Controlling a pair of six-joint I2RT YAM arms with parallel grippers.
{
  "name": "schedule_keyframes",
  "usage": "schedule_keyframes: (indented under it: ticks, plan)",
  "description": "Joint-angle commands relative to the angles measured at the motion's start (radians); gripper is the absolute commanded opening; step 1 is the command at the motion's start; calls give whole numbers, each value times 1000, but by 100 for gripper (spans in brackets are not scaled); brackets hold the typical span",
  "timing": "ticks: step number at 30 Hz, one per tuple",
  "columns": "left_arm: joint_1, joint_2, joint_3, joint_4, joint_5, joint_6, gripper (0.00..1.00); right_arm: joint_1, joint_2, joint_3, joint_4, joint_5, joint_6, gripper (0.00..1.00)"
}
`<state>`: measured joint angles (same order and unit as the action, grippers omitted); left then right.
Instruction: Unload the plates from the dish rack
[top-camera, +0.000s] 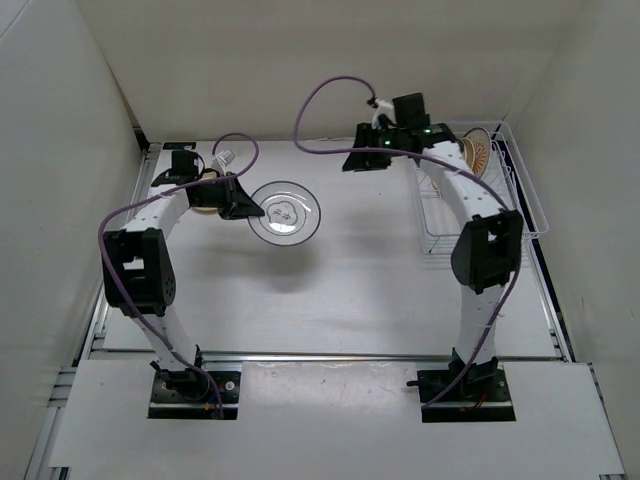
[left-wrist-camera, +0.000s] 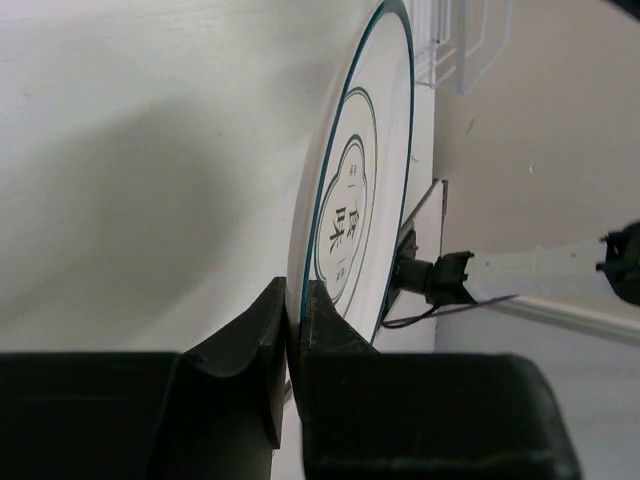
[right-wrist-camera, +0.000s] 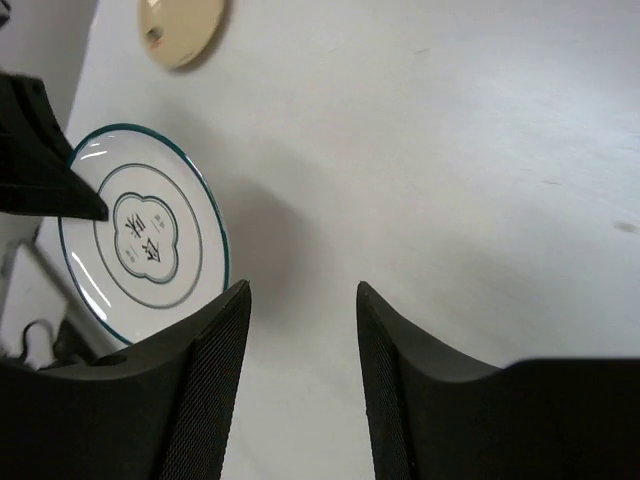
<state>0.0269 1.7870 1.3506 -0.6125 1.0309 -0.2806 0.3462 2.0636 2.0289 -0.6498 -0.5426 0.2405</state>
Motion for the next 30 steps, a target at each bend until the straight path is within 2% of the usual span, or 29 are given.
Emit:
schedule_keyframes:
  ticks: [1, 4, 8, 11, 20, 24, 30]
  plan:
    - [-1, 58, 83, 43, -23, -80, 11, -67, -154, -33, -2, 161, -66, 51]
    - [-10, 159, 189, 53, -35, -107, 11, -102, -274, -85, -11, 170, -118, 55]
    - [-31, 287, 338, 53, -26, -117, 11, -131, -416, -256, -34, 151, -191, 56]
    - [-62, 374, 457, 53, -48, -126, 11, -197, -522, -388, -43, 110, -191, 57]
    - [-88, 610, 758, 53, -71, -100, 11, -286, -729, -585, -54, 0, -176, 57]
    - [-97, 690, 817, 53, -118, -80, 11, -345, -821, -667, -54, -52, -150, 57]
    - [-97, 775, 861, 53, -137, -60, 11, -412, -862, -702, -54, -98, -132, 57]
